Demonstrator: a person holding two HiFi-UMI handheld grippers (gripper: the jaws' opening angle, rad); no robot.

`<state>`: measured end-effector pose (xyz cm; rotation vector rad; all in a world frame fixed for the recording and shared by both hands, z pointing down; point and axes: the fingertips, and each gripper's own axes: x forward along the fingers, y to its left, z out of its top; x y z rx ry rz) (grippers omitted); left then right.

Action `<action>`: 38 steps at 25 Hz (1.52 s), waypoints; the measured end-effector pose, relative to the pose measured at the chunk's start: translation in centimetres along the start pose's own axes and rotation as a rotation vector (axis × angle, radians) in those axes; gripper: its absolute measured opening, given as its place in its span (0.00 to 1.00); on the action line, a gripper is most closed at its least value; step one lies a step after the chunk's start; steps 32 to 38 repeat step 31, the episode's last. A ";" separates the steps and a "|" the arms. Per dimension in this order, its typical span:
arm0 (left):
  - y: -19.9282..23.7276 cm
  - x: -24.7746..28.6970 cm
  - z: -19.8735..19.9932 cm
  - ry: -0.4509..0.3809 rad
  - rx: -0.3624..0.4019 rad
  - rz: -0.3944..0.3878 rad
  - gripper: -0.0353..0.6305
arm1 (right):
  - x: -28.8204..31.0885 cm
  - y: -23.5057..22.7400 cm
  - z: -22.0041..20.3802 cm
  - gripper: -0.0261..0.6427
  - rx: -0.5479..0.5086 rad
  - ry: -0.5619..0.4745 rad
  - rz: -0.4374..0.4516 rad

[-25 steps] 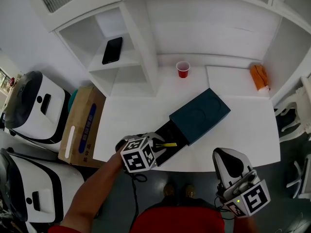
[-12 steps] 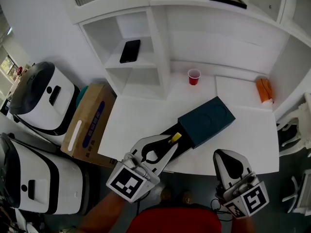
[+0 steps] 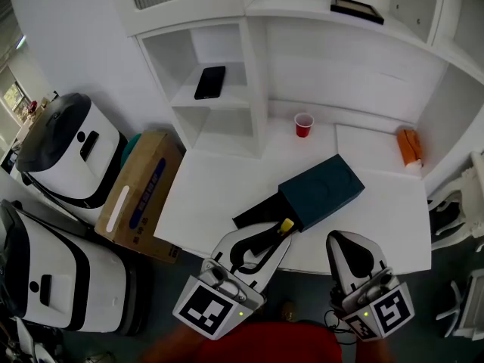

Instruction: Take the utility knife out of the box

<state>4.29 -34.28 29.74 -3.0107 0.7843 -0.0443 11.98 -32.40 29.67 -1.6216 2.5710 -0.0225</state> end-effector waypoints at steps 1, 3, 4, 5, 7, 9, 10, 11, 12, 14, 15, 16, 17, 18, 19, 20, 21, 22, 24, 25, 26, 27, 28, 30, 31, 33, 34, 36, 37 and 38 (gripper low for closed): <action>-0.1 0.0 0.1 -0.004 -0.001 0.001 0.20 | 0.0 0.1 0.1 0.05 -0.003 -0.001 -0.001; -0.1 -0.1 0.2 -0.007 -0.002 0.001 0.20 | -0.1 0.2 0.2 0.05 -0.009 -0.004 -0.005; -0.2 -0.2 0.2 -0.007 -0.003 0.001 0.20 | -0.1 0.2 0.2 0.05 -0.013 -0.001 -0.005; -0.2 -0.2 0.1 -0.006 -0.005 0.001 0.20 | -0.2 0.3 0.1 0.05 -0.016 0.006 -0.005; -0.2 -0.3 0.0 -0.001 -0.012 0.001 0.20 | -0.3 0.4 -0.1 0.05 -0.013 0.018 -0.009; -0.3 -0.3 -0.1 0.000 -0.019 0.001 0.20 | -0.5 0.5 -0.2 0.05 -0.011 0.019 -0.012; -0.3 -0.2 -0.1 -0.001 -0.020 -0.001 0.20 | -0.5 0.5 -0.1 0.05 -0.012 0.018 -0.012; -0.4 -0.2 -0.1 -0.002 -0.020 -0.003 0.20 | -0.6 0.6 -0.1 0.05 -0.015 0.017 -0.013; -0.4 -0.2 -0.1 -0.003 -0.020 -0.005 0.20 | -0.6 0.6 -0.1 0.05 -0.020 0.015 -0.012; -0.4 -0.2 -0.1 -0.004 -0.021 -0.009 0.20 | -0.6 0.7 0.0 0.05 -0.027 0.016 -0.009; -0.4 -0.2 -0.1 -0.004 -0.021 -0.011 0.20 | -0.6 0.8 0.0 0.05 -0.027 0.017 -0.009; -0.5 -0.2 -0.1 -0.005 -0.022 -0.012 0.20 | -0.7 0.9 0.1 0.05 -0.025 0.017 -0.009; -0.5 -0.2 0.0 -0.006 -0.023 -0.013 0.20 | -0.7 1.0 0.1 0.05 -0.025 0.017 -0.009; -0.5 -0.2 0.0 -0.008 -0.024 -0.015 0.20 | -0.7 1.0 0.2 0.05 -0.026 0.017 -0.009; -0.6 -0.2 0.0 -0.009 -0.025 -0.016 0.20 | -0.7 1.1 0.2 0.05 -0.027 0.017 -0.009; -0.6 -0.1 0.0 -0.009 -0.025 -0.017 0.20 | -0.8 1.1 0.2 0.05 -0.028 0.017 -0.010; -0.7 -0.1 0.0 -0.008 -0.026 -0.018 0.20 | -0.8 1.1 0.2 0.05 -0.028 0.018 -0.011; -0.7 -0.1 0.0 -0.007 -0.027 -0.019 0.20 | -0.9 1.0 0.2 0.05 -0.028 0.018 -0.012; -0.8 -0.1 -0.1 -0.006 -0.028 -0.020 0.20 | -1.1 1.0 0.2 0.05 -0.028 0.018 -0.014; -0.9 -0.1 -0.1 -0.006 -0.028 -0.021 0.20 | -1.1 0.9 0.2 0.05 -0.027 0.019 -0.015; -0.9 -0.1 -0.1 -0.006 -0.027 -0.021 0.20 | -1.2 0.9 0.2 0.05 -0.028 0.020 -0.016; -0.9 -0.1 -0.1 -0.006 -0.027 -0.020 0.20 | -1.2 0.9 0.2 0.05 -0.028 0.020 -0.017; -1.0 -0.1 -0.1 -0.006 -0.028 -0.020 0.20 | -1.3 0.9 0.2 0.05 -0.028 0.020 -0.017; -0.9 -0.1 -0.1 -0.005 -0.028 -0.017 0.20 | -1.3 0.9 0.3 0.05 -0.028 0.020 -0.015; -0.9 -0.1 -0.1 -0.005 -0.028 -0.016 0.20 | -1.3 0.9 0.3 0.05 -0.028 0.019 -0.014; -0.9 -0.1 -0.1 -0.005 -0.028 -0.016 0.20 | -1.3 0.9 0.3 0.05 -0.028 0.019 -0.014; -0.9 -0.1 -0.1 -0.005 -0.028 -0.016 0.20 | -1.3 0.9 0.3 0.05 -0.028 0.019 -0.014; -0.9 -0.1 -0.1 -0.005 -0.028 -0.016 0.20 | -1.3 0.9 0.3 0.05 -0.028 0.019 -0.014; -0.9 -0.1 -0.1 -0.005 -0.028 -0.016 0.20 | -1.3 0.9 0.3 0.05 -0.028 0.019 -0.014; -0.9 -0.1 -0.1 -0.005 -0.028 -0.016 0.20 | -1.3 0.9 0.3 0.05 -0.028 0.019 -0.014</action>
